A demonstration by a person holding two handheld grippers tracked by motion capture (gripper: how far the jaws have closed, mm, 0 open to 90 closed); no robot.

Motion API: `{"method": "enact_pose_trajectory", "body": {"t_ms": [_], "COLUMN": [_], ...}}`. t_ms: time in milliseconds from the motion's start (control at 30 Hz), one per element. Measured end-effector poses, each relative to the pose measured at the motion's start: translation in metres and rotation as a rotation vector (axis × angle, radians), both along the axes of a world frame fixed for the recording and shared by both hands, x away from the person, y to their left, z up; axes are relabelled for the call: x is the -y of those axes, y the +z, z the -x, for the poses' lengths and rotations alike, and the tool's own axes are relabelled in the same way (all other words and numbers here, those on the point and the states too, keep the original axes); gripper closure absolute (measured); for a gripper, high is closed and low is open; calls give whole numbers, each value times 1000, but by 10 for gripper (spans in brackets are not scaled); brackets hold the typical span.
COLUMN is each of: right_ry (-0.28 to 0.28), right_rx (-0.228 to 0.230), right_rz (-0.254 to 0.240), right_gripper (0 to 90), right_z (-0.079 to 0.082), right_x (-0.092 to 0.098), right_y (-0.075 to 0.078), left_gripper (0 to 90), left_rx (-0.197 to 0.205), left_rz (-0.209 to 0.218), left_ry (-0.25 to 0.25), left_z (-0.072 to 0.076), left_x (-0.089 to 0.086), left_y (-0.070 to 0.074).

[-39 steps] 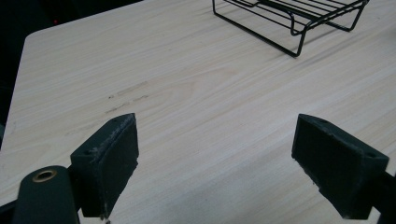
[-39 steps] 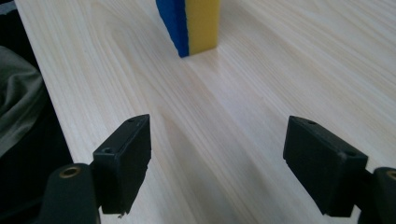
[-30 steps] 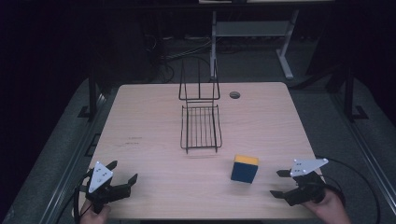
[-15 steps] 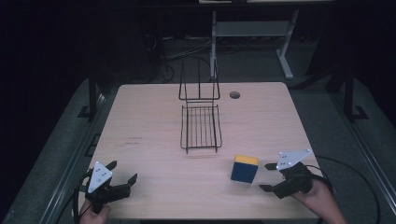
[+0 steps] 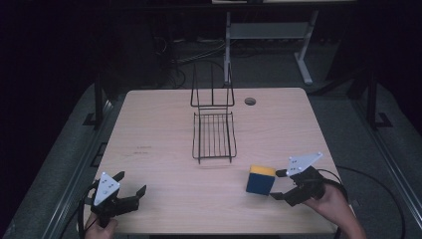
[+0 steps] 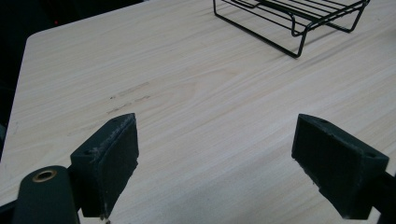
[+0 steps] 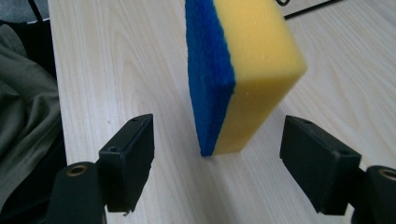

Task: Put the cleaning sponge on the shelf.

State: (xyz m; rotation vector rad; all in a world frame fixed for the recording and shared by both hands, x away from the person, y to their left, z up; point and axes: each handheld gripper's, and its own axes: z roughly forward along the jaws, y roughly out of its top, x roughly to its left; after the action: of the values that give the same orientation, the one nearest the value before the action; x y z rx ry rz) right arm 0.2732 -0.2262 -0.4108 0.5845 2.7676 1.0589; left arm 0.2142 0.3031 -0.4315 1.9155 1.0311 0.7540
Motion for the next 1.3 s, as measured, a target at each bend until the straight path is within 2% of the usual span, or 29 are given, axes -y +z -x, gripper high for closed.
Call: {"method": "enact_pose_trajectory", "body": {"t_ms": [367, 967, 1300], "right_ry": [9, 44, 48], "right_rx": [-20, -34, -46], "right_rz": [19, 48, 63], "right_gripper": [258, 330, 374], "right_z": [-10, -23, -26], "right_x": [-11, -31, -35], "right_y": [2, 0, -4], "left_gripper": [141, 141, 141], "left_rx": [2, 3, 1], "left_rz": [3, 8, 6], "left_ry": [0, 7, 5], "left_z": [0, 0, 0], "left_x": [0, -2, -2], "left_y": [0, 1, 1]}}
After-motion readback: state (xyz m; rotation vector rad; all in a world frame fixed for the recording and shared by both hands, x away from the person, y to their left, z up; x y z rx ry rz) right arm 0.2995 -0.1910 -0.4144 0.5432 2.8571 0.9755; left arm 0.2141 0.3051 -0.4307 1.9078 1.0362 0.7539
